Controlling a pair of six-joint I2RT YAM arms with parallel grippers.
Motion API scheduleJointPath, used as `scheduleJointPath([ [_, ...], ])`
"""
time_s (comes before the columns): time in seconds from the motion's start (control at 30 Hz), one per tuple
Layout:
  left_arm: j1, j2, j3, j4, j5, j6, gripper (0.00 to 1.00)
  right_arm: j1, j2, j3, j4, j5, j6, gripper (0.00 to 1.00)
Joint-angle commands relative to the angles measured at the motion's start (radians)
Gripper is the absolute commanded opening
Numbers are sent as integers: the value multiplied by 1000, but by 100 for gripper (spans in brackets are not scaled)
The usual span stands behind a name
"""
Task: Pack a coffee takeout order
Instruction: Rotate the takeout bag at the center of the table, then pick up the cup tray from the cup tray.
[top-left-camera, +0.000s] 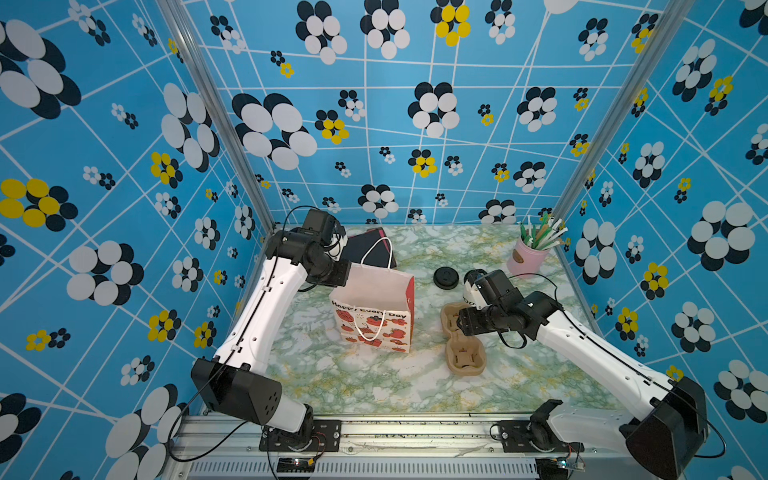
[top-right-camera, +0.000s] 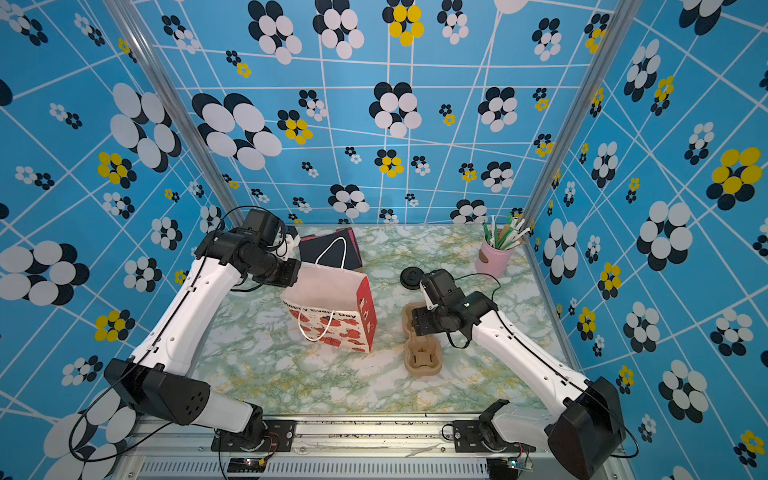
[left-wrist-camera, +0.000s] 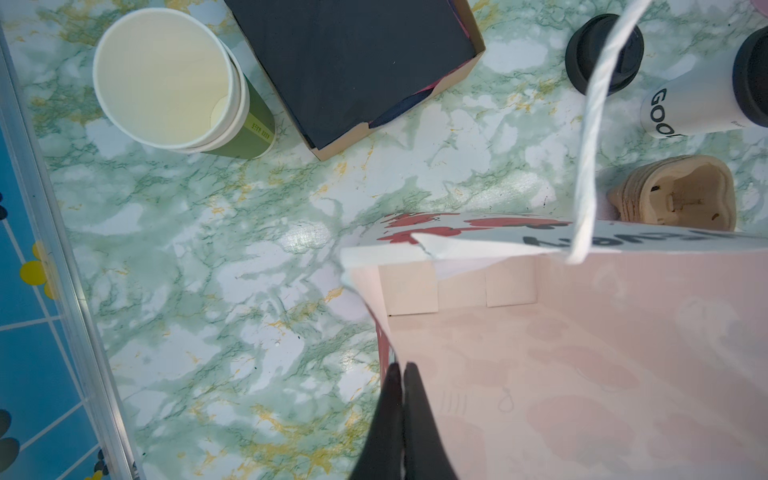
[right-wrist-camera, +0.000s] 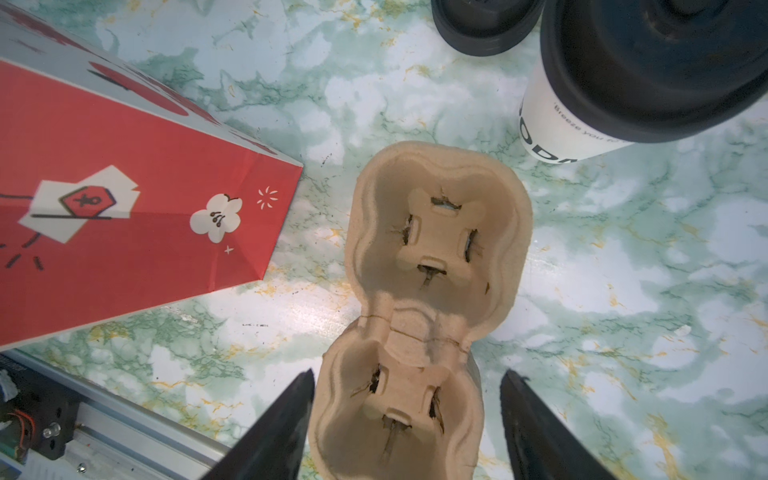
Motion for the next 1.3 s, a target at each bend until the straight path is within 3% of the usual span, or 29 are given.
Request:
scheduleJointPath([
  [0.0, 7, -12, -25, 21, 28, -11, 0, 29, 28, -18, -15, 66, 55, 69],
  [0.4, 8, -20, -46, 44, 30, -5, 0, 94, 153, -9, -9, 105, 113, 61],
  [0.8, 10, -28, -71, 62, 30, 4, 0, 96, 222, -17, -1, 98, 111, 48],
  [1.27, 13, -33, -81, 69, 32, 9, 0, 96, 275, -15, 21, 101, 116, 41],
])
